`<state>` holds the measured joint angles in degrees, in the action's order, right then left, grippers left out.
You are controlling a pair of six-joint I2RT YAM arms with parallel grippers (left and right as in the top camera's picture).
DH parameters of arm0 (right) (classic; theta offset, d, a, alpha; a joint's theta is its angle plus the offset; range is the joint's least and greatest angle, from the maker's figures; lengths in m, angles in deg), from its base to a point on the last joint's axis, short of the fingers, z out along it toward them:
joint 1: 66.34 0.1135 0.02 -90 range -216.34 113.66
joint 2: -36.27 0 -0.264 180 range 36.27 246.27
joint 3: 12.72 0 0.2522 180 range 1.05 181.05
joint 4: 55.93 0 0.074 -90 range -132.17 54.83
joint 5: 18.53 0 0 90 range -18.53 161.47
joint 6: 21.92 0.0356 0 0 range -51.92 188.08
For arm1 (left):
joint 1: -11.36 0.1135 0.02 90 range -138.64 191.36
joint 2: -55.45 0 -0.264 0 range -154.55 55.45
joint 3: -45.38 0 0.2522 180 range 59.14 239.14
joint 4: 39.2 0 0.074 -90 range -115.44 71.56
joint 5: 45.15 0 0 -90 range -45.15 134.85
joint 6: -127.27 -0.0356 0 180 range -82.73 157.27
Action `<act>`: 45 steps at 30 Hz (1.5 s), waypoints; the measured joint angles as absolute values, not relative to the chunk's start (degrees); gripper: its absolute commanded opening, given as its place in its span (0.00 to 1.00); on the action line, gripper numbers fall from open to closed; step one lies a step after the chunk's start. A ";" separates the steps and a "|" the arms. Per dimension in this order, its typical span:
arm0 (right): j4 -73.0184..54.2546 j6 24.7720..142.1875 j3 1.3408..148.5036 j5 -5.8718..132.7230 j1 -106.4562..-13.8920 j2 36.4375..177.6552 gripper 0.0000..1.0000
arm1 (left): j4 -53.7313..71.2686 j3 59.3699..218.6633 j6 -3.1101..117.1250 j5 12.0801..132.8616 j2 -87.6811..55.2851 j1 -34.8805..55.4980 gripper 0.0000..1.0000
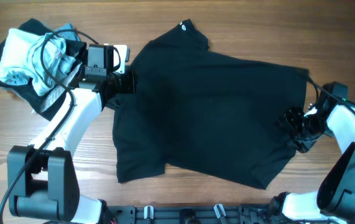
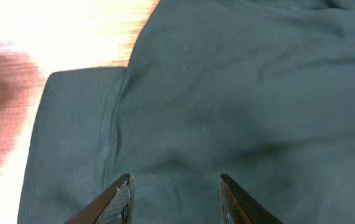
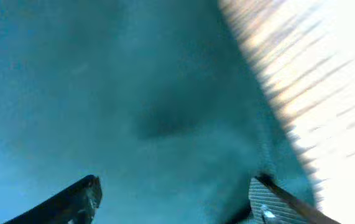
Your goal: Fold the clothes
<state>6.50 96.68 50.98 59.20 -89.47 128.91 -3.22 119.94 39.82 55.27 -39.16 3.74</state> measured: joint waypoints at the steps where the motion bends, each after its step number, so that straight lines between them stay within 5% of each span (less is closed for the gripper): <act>1: 6.17 97.18 50.98 61.10 -89.52 129.07 0.83 | -3.00 119.94 39.82 55.29 -39.16 3.74 0.45; 4: 5.32 98.58 50.98 65.58 -89.52 129.42 0.81 | -2.63 119.94 39.82 55.27 -39.16 3.74 0.46; 7: 3.85 98.98 50.98 67.04 -89.52 131.08 0.70 | -2.63 119.94 39.80 55.27 -39.16 3.74 0.47; 8: 3.63 98.87 50.98 67.09 -89.52 131.91 0.60 | -2.63 119.94 39.80 55.27 -39.16 3.74 0.47; 10: 3.85 99.04 51.15 67.98 -89.52 132.98 0.23 | -2.59 119.94 39.71 55.27 -39.16 3.74 0.47; 12: 3.57 98.89 51.28 68.57 -89.52 133.33 0.04 | -2.52 119.94 39.69 55.27 -39.16 3.74 0.48; 19: -5.74 99.35 53.03 70.10 -94.06 134.42 0.04 | -2.30 119.94 39.51 55.27 -39.16 3.74 0.60; 20: -7.78 99.33 53.75 71.00 -95.94 135.06 0.13 | -2.28 119.94 39.55 55.29 -39.16 3.74 0.62; 21: -9.76 99.33 54.47 71.70 -97.98 135.67 0.57 | -2.30 119.94 39.62 55.29 -39.16 3.74 0.64; 22: -11.16 99.24 54.91 71.94 -99.55 136.06 0.73 | -2.30 119.94 39.51 55.29 -39.16 3.74 0.65; 24: -16.06 96.83 55.79 71.17 -103.35 136.54 0.85 | -2.30 119.94 39.53 55.29 -39.16 3.74 0.66; 27: -16.76 91.28 59.04 67.55 -105.91 136.56 0.88 | -3.15 119.94 39.51 55.29 -39.16 3.74 0.66; 33: -10.42 86.43 62.23 59.07 -105.93 131.97 0.90 | -9.32 119.91 39.62 58.11 -39.25 3.74 0.46; 45: 9.93 80.24 63.39 40.38 -104.05 118.01 0.91 | -26.54 119.91 39.45 64.41 -54.61 -2.42 0.61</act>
